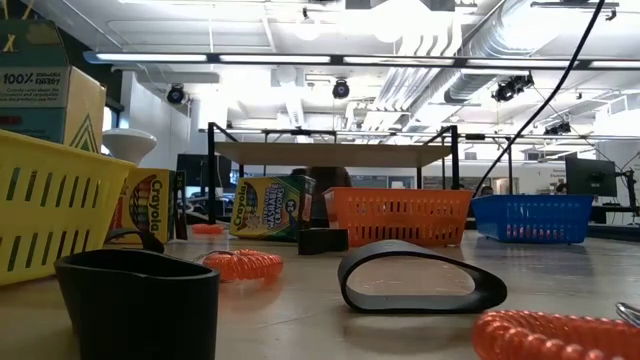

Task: Pick & Place Office Desk Supplies
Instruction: Put the crayon box into the yellow bin

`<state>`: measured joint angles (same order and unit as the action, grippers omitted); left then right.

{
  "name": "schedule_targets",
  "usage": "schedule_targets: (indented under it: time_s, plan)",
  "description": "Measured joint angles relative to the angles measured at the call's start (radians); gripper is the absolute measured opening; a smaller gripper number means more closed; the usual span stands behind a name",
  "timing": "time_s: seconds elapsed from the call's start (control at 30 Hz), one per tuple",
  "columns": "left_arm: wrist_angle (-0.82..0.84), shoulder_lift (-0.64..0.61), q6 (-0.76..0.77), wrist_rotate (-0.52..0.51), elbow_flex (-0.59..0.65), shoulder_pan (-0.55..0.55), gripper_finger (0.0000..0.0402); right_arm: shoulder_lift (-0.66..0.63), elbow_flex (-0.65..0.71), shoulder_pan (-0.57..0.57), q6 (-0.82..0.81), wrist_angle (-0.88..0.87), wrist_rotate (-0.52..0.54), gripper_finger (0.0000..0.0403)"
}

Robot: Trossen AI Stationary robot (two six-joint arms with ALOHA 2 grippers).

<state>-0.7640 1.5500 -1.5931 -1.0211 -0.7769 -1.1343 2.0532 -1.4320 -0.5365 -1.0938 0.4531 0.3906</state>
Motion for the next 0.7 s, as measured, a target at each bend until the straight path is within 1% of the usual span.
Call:
schedule_targets:
  time_s: [0.07,0.13,0.27,0.37,0.47,0.6,0.7]
  plan:
    - [0.011,0.002,-0.011,-0.004,0.002,-0.001,0.0024,0.005,0.001,0.006,-0.005,0.007,-0.025,0.0291]
    - [-0.004,0.001,-0.01,0.004,0.0,0.0,0.0024,0.024,0.0,0.013,0.004,0.067,-0.024,0.0287]
    - [-0.007,-0.001,-0.013,0.002,-0.001,0.007,0.0024,0.03,0.003,0.016,0.107,0.176,-0.067,0.0277]
    - [-0.007,-0.002,-0.015,-0.003,-0.002,0.008,0.0024,0.033,0.002,0.016,0.134,0.188,-0.068,0.0259]
    - [-0.002,-0.001,-0.016,0.001,-0.001,0.007,0.0024,0.036,0.002,0.017,0.144,0.197,-0.076,0.0229]
    - [0.006,0.0,-0.02,-0.001,0.0,0.007,0.0024,0.035,0.002,0.021,0.15,0.201,-0.086,0.0176]
    - [0.005,0.0,-0.016,-0.002,0.0,0.007,0.0044,0.033,0.001,0.021,0.165,0.203,-0.087,0.014]
